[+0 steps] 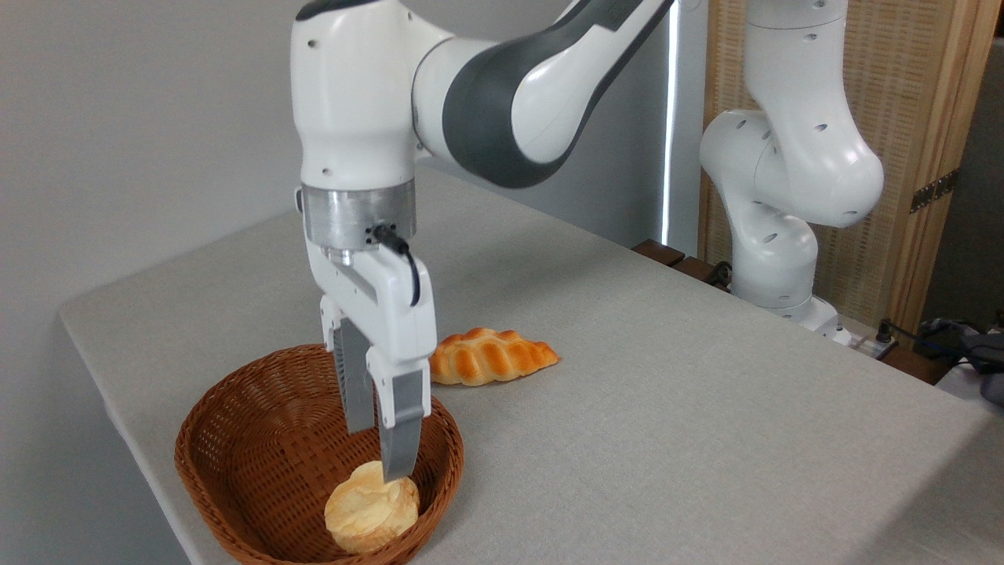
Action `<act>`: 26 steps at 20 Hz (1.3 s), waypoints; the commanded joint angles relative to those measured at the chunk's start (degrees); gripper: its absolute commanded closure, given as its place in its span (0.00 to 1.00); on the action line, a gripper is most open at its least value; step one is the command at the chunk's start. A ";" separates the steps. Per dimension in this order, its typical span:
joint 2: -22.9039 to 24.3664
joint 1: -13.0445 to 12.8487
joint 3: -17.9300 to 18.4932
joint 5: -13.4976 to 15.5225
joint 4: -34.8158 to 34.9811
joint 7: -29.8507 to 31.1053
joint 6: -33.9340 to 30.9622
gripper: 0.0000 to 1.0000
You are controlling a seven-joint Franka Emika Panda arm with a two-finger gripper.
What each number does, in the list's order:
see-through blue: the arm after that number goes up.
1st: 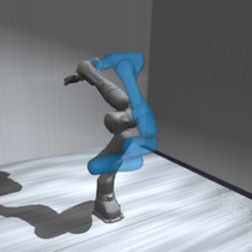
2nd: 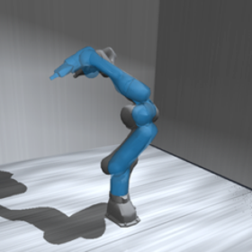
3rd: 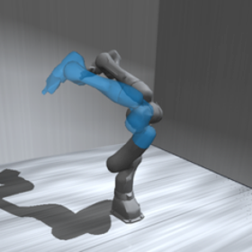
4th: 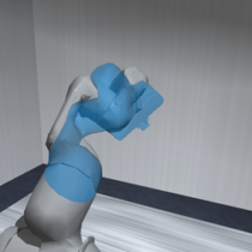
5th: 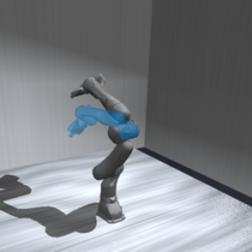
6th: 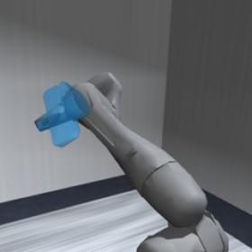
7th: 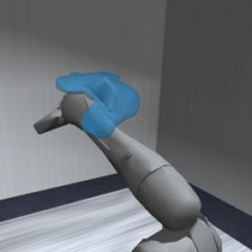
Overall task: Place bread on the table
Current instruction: 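Lower the open gripper into the basket around the round bun, then close the gripper on the round bun inside the basket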
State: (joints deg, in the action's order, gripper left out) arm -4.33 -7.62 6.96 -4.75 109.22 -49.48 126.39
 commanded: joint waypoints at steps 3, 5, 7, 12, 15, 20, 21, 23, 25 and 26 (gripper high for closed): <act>-3.04 -0.46 0.77 -1.32 0.02 -1.06 4.83 0.00; -3.75 -0.55 0.68 -2.36 0.02 -1.06 5.53 0.00; -3.93 -0.55 0.68 -4.03 0.02 -1.06 5.54 0.00; -5.07 -0.64 0.59 -4.48 0.02 -1.06 5.63 0.00; -5.16 -0.73 0.51 -4.48 0.02 -0.97 5.63 0.04; -5.16 -0.73 0.51 -4.48 0.02 -1.06 5.54 0.52; -5.16 -0.73 0.51 -4.48 0.02 -1.06 5.54 0.64; -5.16 -0.73 0.51 -4.48 0.02 -0.97 5.54 0.69; -5.16 -0.73 0.51 -4.48 0.02 -1.06 5.54 0.70; -5.16 -0.73 0.51 -4.48 0.02 -0.97 5.54 0.70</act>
State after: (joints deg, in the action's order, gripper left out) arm -9.46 -7.90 6.99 -8.52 109.21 -49.52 130.91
